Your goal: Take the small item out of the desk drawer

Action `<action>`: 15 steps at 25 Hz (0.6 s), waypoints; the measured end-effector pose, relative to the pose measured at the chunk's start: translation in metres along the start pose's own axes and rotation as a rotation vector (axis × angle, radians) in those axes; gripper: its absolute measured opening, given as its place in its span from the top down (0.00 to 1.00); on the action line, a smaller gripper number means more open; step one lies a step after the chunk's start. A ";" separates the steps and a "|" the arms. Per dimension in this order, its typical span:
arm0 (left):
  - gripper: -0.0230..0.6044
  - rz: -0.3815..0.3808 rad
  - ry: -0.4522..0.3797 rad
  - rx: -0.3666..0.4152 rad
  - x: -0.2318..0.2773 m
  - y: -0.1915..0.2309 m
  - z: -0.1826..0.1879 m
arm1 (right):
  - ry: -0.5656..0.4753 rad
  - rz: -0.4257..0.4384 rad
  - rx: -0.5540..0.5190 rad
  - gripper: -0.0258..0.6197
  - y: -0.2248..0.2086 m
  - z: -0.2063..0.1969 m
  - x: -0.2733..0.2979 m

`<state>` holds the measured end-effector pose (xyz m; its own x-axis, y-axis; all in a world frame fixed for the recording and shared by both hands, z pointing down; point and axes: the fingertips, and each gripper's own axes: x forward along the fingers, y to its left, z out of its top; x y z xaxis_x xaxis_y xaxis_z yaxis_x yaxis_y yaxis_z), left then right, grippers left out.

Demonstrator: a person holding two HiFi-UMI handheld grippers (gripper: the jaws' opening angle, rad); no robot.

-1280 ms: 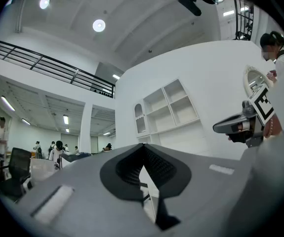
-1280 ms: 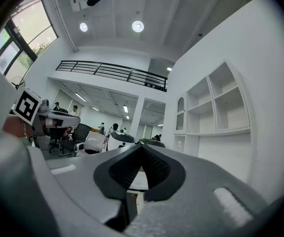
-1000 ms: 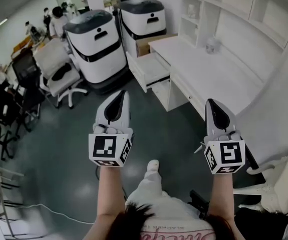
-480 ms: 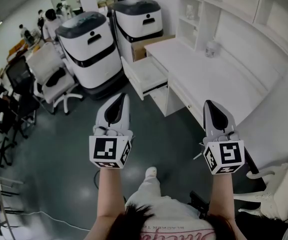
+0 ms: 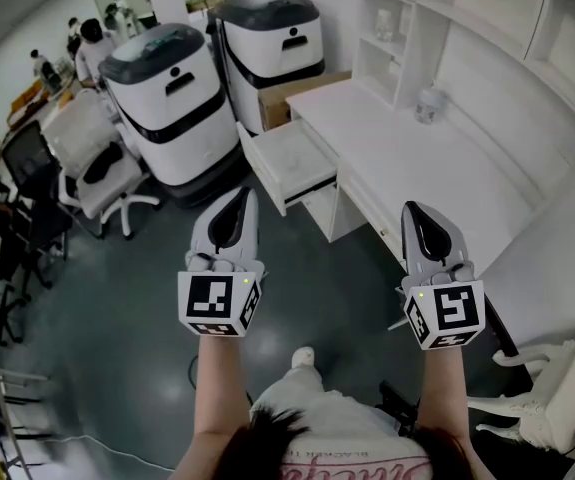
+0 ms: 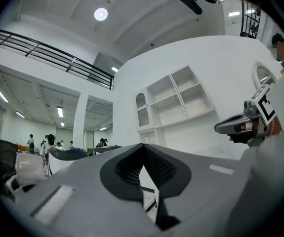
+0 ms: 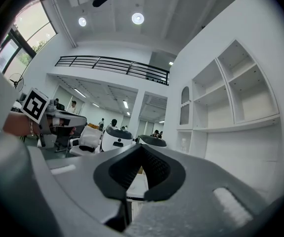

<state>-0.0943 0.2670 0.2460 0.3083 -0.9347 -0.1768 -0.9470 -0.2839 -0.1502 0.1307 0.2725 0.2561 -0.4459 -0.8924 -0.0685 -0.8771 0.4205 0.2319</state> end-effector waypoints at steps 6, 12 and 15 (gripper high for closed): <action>0.94 -0.009 -0.006 -0.014 0.040 0.033 -0.008 | 0.014 -0.016 -0.002 0.96 -0.004 -0.001 0.045; 0.94 -0.031 -0.018 -0.023 0.072 0.060 -0.016 | 0.013 -0.024 0.005 0.96 -0.001 -0.002 0.084; 0.94 -0.046 -0.022 -0.038 0.084 0.068 -0.020 | 0.020 -0.031 -0.001 0.96 0.000 -0.003 0.097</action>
<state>-0.1343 0.1652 0.2404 0.3527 -0.9158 -0.1923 -0.9345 -0.3343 -0.1221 0.0877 0.1856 0.2520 -0.4148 -0.9082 -0.0559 -0.8903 0.3924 0.2311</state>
